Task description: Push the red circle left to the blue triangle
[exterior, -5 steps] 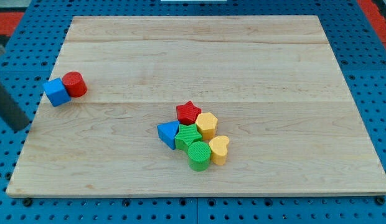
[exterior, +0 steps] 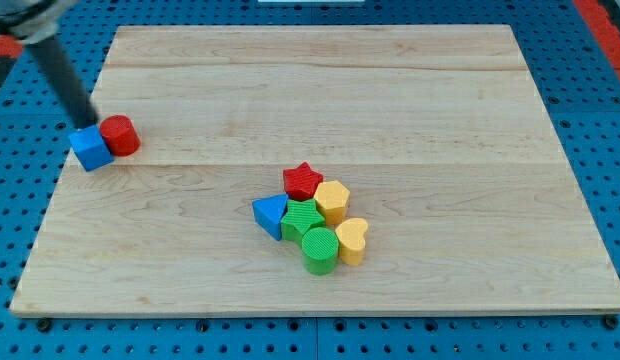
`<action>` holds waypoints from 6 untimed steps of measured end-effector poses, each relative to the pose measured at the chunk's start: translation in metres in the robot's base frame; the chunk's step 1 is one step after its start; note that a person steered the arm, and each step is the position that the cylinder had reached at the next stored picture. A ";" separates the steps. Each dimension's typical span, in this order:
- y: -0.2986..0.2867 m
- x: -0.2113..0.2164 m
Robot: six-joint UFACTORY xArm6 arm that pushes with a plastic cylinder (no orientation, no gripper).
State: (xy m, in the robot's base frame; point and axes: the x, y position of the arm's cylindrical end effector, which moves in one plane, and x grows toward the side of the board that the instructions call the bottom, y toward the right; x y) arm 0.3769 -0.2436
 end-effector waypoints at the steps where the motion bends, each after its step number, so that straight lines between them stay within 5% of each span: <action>1: 0.036 0.032; 2: 0.033 0.047; 4: 0.130 0.098; 6: 0.096 0.159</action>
